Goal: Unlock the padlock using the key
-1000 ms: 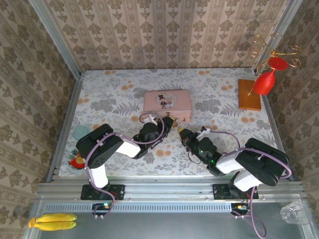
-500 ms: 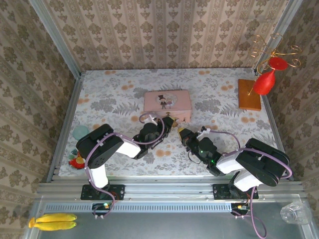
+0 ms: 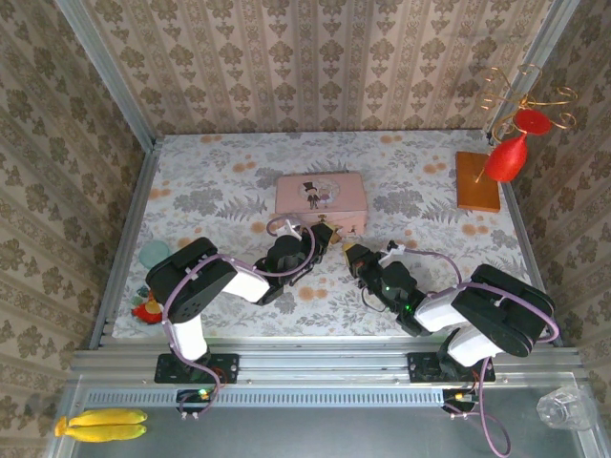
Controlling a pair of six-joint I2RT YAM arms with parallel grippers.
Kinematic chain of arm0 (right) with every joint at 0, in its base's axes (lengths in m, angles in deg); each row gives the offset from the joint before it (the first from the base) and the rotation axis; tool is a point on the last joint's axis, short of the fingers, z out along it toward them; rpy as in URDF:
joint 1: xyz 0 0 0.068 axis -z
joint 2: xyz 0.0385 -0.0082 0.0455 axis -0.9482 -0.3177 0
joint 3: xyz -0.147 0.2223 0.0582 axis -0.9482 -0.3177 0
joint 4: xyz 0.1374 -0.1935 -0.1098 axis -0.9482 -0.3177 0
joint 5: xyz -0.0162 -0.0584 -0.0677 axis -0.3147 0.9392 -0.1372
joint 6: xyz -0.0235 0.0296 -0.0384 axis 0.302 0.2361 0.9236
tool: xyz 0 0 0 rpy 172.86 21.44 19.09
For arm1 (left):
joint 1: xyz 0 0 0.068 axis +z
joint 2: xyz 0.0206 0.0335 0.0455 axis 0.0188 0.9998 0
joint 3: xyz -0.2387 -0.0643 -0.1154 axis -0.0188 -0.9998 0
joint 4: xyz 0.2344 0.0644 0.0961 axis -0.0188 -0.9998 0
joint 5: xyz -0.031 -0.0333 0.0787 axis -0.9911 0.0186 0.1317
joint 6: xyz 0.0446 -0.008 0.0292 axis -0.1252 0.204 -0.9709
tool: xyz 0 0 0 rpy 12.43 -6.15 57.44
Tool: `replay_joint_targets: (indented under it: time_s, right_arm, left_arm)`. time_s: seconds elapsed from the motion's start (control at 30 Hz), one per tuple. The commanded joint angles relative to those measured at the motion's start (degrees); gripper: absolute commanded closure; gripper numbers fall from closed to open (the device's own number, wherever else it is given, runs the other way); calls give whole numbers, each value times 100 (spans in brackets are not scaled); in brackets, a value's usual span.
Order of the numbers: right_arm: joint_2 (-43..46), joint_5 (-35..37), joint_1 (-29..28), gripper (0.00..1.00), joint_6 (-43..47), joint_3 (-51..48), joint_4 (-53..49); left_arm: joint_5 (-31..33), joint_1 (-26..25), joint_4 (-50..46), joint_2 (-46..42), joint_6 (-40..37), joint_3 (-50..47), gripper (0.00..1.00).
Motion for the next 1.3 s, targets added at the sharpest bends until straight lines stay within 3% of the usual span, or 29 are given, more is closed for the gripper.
replay_joint_targets:
  time_s: [0.0,0.5,0.93,1.1,1.27]
  right_arm:
    - [-73,52,46,100,-75,243,158]
    - [-365,-477,-56,100,164,474,114]
    - [-140,-323,-36,100,459,342,-30]
    - [485,-651,190,100,876,322,-1458]
    - [1952,-888,314,70,2453,880,-4476]
  left_arm:
    - [-316,-146,714,-109,-80,301,100]
    - [-362,-93,695,-70,-107,404,100]
    - [-414,-91,502,-31,-125,289,100]
    - [-472,68,-546,-421,-795,305,100]
    - [-625,408,-1045,-377,-1368,329,100]
